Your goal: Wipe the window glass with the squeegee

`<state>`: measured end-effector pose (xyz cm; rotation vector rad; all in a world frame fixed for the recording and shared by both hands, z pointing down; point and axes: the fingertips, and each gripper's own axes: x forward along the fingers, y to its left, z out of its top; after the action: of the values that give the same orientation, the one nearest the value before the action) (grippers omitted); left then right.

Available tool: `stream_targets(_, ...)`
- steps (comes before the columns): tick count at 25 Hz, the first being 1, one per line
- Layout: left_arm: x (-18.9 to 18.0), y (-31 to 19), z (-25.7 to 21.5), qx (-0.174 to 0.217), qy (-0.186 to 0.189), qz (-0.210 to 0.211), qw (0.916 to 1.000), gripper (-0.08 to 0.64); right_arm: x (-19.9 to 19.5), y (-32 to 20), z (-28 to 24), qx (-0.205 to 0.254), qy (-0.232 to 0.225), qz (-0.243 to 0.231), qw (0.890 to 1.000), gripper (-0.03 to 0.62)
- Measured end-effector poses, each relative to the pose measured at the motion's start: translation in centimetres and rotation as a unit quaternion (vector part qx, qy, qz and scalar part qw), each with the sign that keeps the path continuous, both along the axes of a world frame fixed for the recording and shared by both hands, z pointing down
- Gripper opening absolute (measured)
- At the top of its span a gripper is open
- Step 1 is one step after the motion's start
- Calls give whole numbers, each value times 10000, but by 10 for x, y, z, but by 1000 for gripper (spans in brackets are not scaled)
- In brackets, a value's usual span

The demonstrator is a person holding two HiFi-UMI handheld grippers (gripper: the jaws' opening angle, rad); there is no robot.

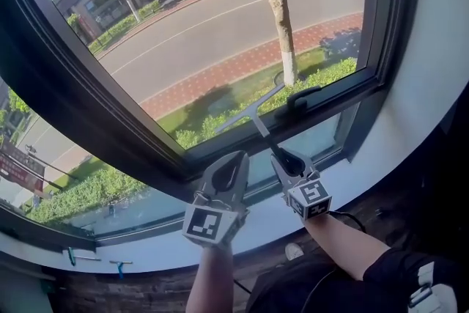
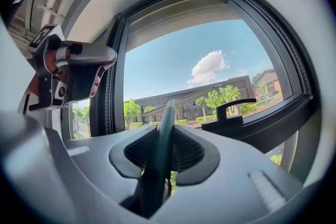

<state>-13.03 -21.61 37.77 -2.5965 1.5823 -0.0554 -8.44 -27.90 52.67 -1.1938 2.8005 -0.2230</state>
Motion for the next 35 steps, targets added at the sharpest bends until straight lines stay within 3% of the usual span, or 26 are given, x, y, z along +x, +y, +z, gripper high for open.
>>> stream_targets(13,-10,-4,14,-154,4,-65,9999,3,-4,-3,40,-383,55,-51,9992,101)
stream_targets(29,-8,-9,22,-288,29,-87,9995,3,-2,-1,41,-432,-68,-146,9989,100)
stream_targets(35,-8,-9,22,-245,65,-93,9996,3,-1,3,20,-148,-175,-282,9993,100)
